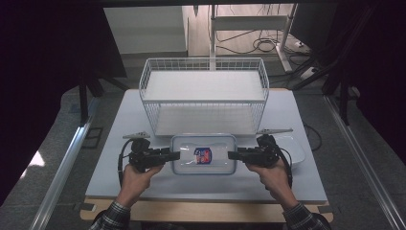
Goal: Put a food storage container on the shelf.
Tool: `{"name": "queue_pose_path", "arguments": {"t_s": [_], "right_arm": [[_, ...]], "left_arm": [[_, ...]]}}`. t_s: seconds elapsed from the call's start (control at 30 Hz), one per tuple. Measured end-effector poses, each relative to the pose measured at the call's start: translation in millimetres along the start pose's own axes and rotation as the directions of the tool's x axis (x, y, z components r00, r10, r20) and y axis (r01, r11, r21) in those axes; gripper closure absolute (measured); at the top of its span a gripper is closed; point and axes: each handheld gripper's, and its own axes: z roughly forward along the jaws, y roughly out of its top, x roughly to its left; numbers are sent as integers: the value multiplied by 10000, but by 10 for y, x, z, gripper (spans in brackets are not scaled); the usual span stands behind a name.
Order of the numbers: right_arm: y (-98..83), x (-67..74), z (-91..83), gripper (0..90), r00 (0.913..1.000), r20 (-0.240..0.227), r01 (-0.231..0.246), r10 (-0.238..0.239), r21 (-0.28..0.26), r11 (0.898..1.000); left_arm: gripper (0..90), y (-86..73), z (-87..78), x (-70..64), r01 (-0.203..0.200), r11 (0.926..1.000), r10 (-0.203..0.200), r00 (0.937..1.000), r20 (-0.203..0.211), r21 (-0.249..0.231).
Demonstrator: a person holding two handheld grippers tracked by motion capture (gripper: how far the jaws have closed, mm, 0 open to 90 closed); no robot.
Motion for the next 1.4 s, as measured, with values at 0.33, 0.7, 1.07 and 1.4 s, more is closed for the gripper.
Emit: {"name": "queue_pose_path", "arguments": {"t_s": [0.33, 0.7, 1.07, 1.4], "right_arm": [[277, 121, -144, 537, 9991, 23, 427, -426, -467, 9980], [655, 223, -270, 534, 9973, 31, 728, -728, -863, 9936], [1106, 307, -389, 533, 9936, 160, 1126, -1115, -1224, 9861], [1437, 315, -452, 531, 9910, 344, 1332, -1295, -1511, 9795]], "left_arm": [[490, 330, -134, -151, -541, 9982, 536, 9984, -158, -278], [490, 729, -270, -269, -889, 9944, 871, 9957, -328, -565], [488, 1171, -379, -341, -1208, 9864, 1168, 9923, -417, -1115], [489, 1484, -383, -302, -1268, 9839, 1236, 9918, -326, -1260]]}}
